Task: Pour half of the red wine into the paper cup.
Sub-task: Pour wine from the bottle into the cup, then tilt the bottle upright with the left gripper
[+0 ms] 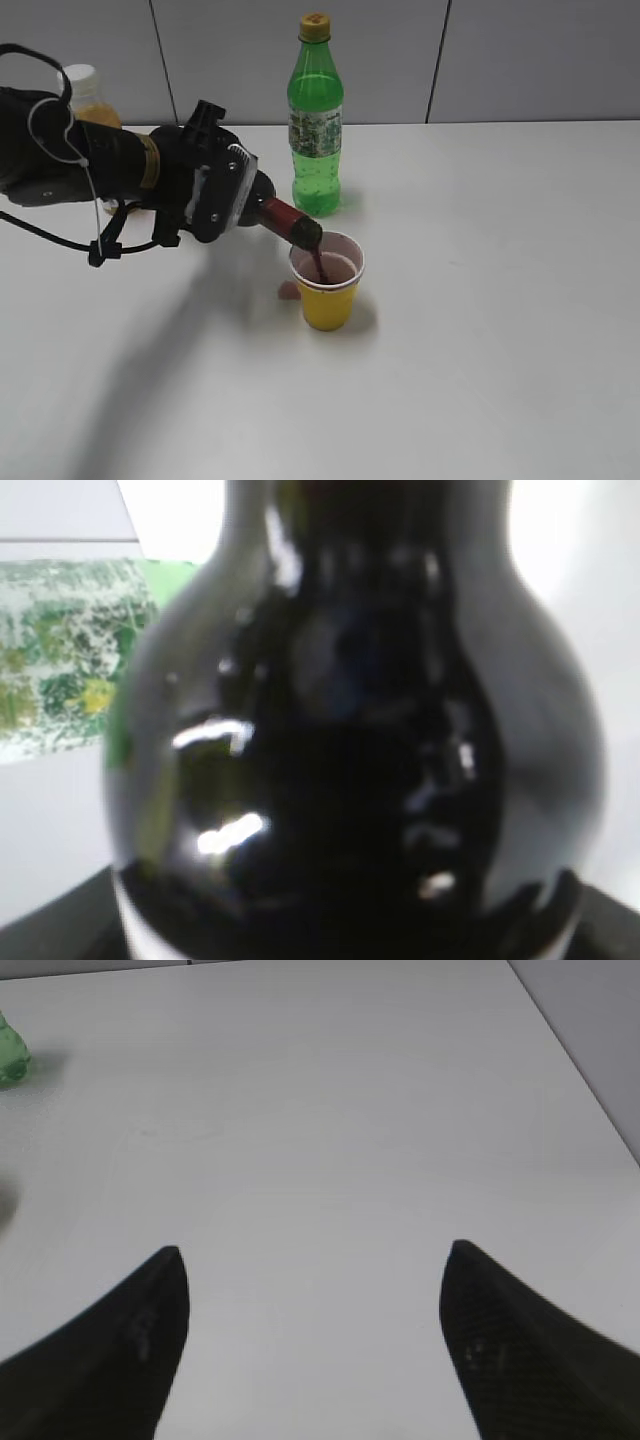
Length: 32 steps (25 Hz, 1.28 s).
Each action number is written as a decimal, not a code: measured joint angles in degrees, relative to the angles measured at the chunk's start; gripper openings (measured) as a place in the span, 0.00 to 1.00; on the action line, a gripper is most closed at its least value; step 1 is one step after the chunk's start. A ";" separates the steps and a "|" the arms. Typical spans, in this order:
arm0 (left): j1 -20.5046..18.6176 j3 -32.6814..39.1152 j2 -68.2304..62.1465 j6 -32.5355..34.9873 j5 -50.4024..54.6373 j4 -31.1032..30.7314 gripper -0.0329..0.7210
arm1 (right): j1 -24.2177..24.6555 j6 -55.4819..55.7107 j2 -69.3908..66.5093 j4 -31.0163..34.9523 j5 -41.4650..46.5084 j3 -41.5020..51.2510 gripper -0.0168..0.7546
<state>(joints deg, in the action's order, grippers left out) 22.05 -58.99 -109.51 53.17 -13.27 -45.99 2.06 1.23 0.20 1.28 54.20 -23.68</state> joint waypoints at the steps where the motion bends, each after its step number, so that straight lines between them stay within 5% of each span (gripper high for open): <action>1: 0.00 -0.29 0.00 0.00 0.40 0.00 0.77 | 0.00 0.00 0.00 0.00 0.00 0.00 0.79; 32: 1.02 -2.75 0.00 0.17 3.61 0.45 0.77 | 0.00 0.00 0.00 0.00 0.00 0.00 0.79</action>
<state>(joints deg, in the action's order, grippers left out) 23.07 -61.74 -109.51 53.34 -9.66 -45.54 2.06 1.23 0.20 1.28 54.20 -23.68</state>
